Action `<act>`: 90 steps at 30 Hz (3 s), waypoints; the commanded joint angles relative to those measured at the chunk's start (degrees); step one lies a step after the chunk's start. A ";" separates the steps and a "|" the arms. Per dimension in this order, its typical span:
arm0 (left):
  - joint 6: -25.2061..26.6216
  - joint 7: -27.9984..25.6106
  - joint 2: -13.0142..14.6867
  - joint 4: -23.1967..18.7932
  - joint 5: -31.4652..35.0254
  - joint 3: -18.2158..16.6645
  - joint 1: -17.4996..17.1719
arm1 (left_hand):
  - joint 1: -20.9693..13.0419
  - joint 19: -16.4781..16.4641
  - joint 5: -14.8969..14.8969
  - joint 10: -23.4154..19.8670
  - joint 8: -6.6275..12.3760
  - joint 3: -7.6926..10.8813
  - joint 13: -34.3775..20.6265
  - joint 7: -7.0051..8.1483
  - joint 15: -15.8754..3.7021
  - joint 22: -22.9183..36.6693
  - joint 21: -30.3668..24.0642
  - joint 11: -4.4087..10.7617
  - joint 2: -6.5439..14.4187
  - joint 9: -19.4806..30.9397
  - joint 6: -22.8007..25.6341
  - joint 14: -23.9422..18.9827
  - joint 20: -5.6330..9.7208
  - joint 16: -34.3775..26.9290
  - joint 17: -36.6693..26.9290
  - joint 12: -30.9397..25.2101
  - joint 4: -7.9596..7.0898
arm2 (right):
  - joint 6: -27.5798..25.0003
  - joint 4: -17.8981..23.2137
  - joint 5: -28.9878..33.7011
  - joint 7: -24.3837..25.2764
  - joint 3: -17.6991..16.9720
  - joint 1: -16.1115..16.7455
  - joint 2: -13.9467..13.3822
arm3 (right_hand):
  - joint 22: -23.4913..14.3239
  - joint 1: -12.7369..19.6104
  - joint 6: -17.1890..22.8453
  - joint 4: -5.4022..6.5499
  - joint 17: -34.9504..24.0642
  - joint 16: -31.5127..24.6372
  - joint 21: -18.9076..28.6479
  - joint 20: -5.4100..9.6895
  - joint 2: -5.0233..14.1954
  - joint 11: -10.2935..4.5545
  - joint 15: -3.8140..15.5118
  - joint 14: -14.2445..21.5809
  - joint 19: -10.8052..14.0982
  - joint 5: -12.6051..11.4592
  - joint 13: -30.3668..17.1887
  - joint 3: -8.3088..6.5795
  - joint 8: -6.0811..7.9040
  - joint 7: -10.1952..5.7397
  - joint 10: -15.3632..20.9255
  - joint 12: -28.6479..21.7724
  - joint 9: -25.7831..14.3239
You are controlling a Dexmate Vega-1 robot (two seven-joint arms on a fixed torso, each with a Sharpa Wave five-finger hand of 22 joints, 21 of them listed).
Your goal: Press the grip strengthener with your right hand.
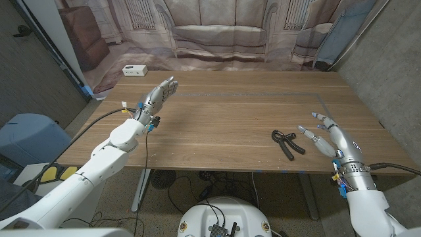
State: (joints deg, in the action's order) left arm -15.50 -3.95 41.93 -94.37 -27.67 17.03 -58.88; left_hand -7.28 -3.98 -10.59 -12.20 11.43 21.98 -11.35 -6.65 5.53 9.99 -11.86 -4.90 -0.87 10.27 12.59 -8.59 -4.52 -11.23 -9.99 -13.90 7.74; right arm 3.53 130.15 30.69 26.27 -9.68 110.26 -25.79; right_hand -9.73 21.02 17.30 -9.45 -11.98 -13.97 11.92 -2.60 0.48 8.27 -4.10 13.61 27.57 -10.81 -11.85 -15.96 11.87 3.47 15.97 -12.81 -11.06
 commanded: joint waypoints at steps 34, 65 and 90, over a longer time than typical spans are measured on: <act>-0.33 -0.58 0.26 -1.44 -0.36 -0.84 -2.26 | -0.96 -0.01 0.22 -0.83 -0.12 0.27 -0.07 0.26 -0.03 0.33 0.31 0.03 0.36 0.10 0.78 -0.72 -0.67 0.20 -0.27 0.16 0.20 | -31.44 8.47 22.98 -6.78 11.77 0.15 -8.18 | -0.20 3.33 0.40 -0.22 -0.01 -0.05 -0.31 -1.90 -0.57 -0.72 -0.24 1.59 0.10 0.17 -0.27 -0.88 -0.06 -0.54 1.70 -0.26 -0.15; -1.31 0.23 0.82 -0.75 -1.34 -1.67 -3.33 | -1.08 0.09 0.23 -1.00 -0.26 0.34 -0.09 0.36 -0.06 0.35 0.38 0.13 0.60 0.11 0.79 -1.05 -0.90 0.18 -0.27 0.34 0.13 | -52.56 13.15 31.25 -22.50 23.83 -7.80 -16.24 | -0.27 3.17 -0.90 0.80 -0.62 -1.79 0.78 -2.72 -3.45 -0.75 -0.75 7.00 5.11 0.40 -0.44 0.61 0.09 1.58 4.51 -0.61 -0.30; -1.65 -0.32 0.73 -1.46 -1.05 -1.86 -4.33 | -1.22 0.10 0.24 -1.02 -0.32 0.44 -0.10 0.36 -0.04 0.36 0.39 0.04 0.83 0.11 0.83 -1.04 -0.96 0.26 -0.27 0.50 0.11 | -63.73 13.05 36.57 -34.27 33.74 -17.02 -21.81 | -0.27 3.32 -0.86 0.76 -0.51 -1.77 0.65 -3.33 -4.43 -0.73 -1.49 7.87 6.05 0.21 -0.44 1.09 0.03 2.71 5.18 -0.47 -0.33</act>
State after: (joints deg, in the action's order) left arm -17.03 -3.80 42.69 -95.50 -28.91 15.36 -62.78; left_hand -7.87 -4.11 -10.36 -13.00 11.23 21.98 -11.33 -6.34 5.61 10.28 -11.54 -4.70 -0.28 10.26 12.89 -9.12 -5.03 -11.01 -9.99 -13.48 7.73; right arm -55.16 143.30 63.82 -1.65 19.61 97.62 -45.33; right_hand -9.73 23.98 16.26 -8.60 -12.40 -15.52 12.41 -5.73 -3.32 7.37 -5.24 21.28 33.40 -10.37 -12.12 -15.18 11.89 5.75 21.20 -13.36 -11.05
